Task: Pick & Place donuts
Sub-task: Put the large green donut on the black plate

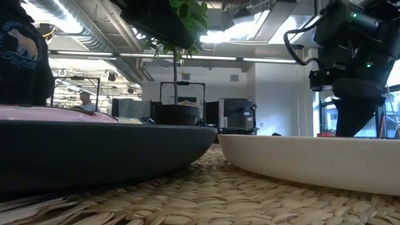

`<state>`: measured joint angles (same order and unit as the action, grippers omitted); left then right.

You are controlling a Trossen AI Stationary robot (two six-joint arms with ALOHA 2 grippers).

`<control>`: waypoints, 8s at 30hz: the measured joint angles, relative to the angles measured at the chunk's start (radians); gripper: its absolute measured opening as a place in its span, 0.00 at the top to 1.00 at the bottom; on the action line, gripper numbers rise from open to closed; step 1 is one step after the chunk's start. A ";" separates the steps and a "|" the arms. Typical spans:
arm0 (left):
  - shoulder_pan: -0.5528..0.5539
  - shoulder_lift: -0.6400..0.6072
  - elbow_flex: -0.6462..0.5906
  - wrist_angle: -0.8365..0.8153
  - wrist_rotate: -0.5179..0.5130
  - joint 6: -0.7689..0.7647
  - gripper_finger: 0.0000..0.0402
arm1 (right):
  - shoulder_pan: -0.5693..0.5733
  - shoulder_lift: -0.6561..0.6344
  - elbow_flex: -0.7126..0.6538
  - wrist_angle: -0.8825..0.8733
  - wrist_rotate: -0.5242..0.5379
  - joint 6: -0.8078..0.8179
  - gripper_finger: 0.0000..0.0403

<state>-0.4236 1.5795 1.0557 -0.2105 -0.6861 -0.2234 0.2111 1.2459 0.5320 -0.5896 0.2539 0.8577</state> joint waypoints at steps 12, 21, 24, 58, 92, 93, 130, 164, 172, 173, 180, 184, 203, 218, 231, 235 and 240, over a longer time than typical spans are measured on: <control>0.000 0.000 0.000 0.002 0.000 -0.002 0.68 | 0.000 0.082 0.001 0.051 0.006 -0.036 0.63; 0.018 0.000 0.000 0.080 0.000 -0.066 0.68 | 0.000 0.081 0.028 0.035 0.074 -0.147 0.92; 0.045 0.001 0.000 0.107 0.000 -0.113 0.68 | 0.000 0.081 0.082 0.040 0.145 -0.214 0.96; 0.233 0.163 0.000 0.406 0.203 -0.261 0.68 | 0.001 0.110 0.226 0.523 0.260 -0.687 0.90; 0.236 0.163 0.000 0.410 0.127 -0.227 0.44 | 0.000 0.109 0.226 0.536 0.259 -0.705 0.90; 0.236 0.163 0.000 0.404 0.127 -0.227 0.44 | 0.000 0.109 0.226 0.536 0.258 -0.705 0.90; 0.237 0.152 0.000 0.340 0.106 -0.217 0.93 | 0.016 0.094 0.326 0.366 0.270 -0.764 0.65; -0.112 -0.066 0.000 -0.096 0.653 -0.819 0.94 | 0.102 -0.101 0.237 0.235 0.356 -0.623 0.52; -0.105 -0.012 0.000 -0.092 0.588 -0.979 0.94 | 0.102 -0.101 0.237 0.234 0.356 -0.604 0.52; -0.102 -0.001 0.000 -0.090 0.588 -0.992 0.94 | 0.102 -0.101 0.237 0.234 0.356 -0.604 0.52; -0.066 0.047 0.000 -0.005 0.595 -1.028 0.94 | 0.102 -0.101 0.237 0.233 0.356 -0.605 0.52; -0.058 0.054 0.000 0.008 0.630 -1.041 0.94 | 0.102 -0.101 0.237 0.223 0.356 -0.605 0.52; -0.056 0.119 0.000 0.010 0.627 -1.062 0.94 | 0.102 -0.100 0.234 0.217 0.355 -0.606 0.52; -0.056 0.122 0.000 -0.003 0.625 -1.072 0.91 | 0.102 -0.100 0.234 0.203 0.355 -0.605 0.52; -0.052 0.122 0.000 -0.003 0.630 -1.038 0.86 | 0.101 -0.100 0.234 0.201 0.355 -0.607 0.52; -0.052 0.121 0.000 -0.003 0.637 -1.038 0.82 | 0.102 -0.100 0.234 0.201 0.355 -0.608 0.52; -0.052 0.121 0.000 -0.003 0.637 -1.038 0.77 | 0.102 -0.100 0.234 0.196 0.355 -0.608 0.52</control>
<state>-0.4759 1.7008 1.0557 -0.2134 -0.0490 -1.2617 0.3130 1.1454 0.7658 -0.3936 0.6090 0.2499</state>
